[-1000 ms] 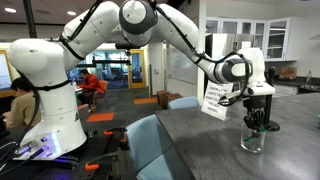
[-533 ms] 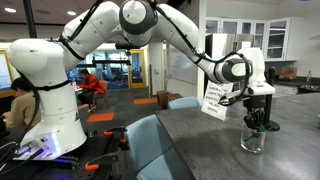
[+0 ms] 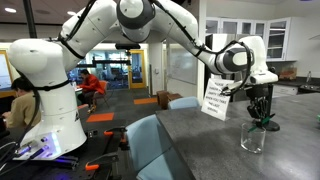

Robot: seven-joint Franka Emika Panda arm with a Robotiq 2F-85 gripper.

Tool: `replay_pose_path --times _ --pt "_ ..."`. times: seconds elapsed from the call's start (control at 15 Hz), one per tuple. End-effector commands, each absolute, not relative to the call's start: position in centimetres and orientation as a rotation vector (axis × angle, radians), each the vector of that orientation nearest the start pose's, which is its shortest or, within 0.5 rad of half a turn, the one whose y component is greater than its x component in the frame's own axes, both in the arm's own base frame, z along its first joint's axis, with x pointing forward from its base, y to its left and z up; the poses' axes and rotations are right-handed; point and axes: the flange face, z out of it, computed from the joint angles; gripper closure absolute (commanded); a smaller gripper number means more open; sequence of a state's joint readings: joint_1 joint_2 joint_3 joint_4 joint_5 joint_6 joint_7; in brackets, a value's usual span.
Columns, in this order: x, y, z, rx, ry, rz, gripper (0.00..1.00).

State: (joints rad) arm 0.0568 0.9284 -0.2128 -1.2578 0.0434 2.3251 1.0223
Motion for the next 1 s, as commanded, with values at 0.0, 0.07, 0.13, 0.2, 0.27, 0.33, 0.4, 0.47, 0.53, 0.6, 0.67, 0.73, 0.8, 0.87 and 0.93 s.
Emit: replay_pose_path --times 0.0,0.07,0.13,0.2,0.27,0.33,0.4,0.47,0.53,0.6,0.67,0.73,0.8,0.87,0.93 --pt "74.9 -8.3 24.7 -2.708 1.695 -0.230 0.97" --pt "74.3 -8.7 25.5 -2.721 1.673 -0.137 0.97" --pt "73.8 -9.4 26.2 -2.740 1.644 -0.067 0.97" --pt "73.2 -10.1 26.9 -2.752 1.620 0.001 0.97" --pt "72.6 -11.1 27.5 -2.761 1.592 0.068 0.97" --pt "71.9 -12.3 28.0 -2.777 1.560 0.134 0.97" --pt "71.4 -13.6 28.4 -2.790 1.547 0.163 0.97" --pt "70.9 -15.1 28.5 -2.801 1.531 0.185 0.97" --pt "70.4 -16.5 28.5 -2.812 1.514 0.194 0.97" --pt "70.0 -17.8 28.0 -2.821 1.490 0.201 0.97" --pt "69.7 -19.0 27.4 -2.822 1.472 0.195 0.97" --pt "69.2 -20.0 26.4 -2.822 1.467 0.214 0.97" --pt "68.8 -20.8 25.3 -2.819 1.459 0.238 0.97" --pt "68.3 -21.5 24.1 -2.814 1.448 0.268 0.97" --pt "68.0 -22.0 22.9 -2.807 1.438 0.297 0.97"
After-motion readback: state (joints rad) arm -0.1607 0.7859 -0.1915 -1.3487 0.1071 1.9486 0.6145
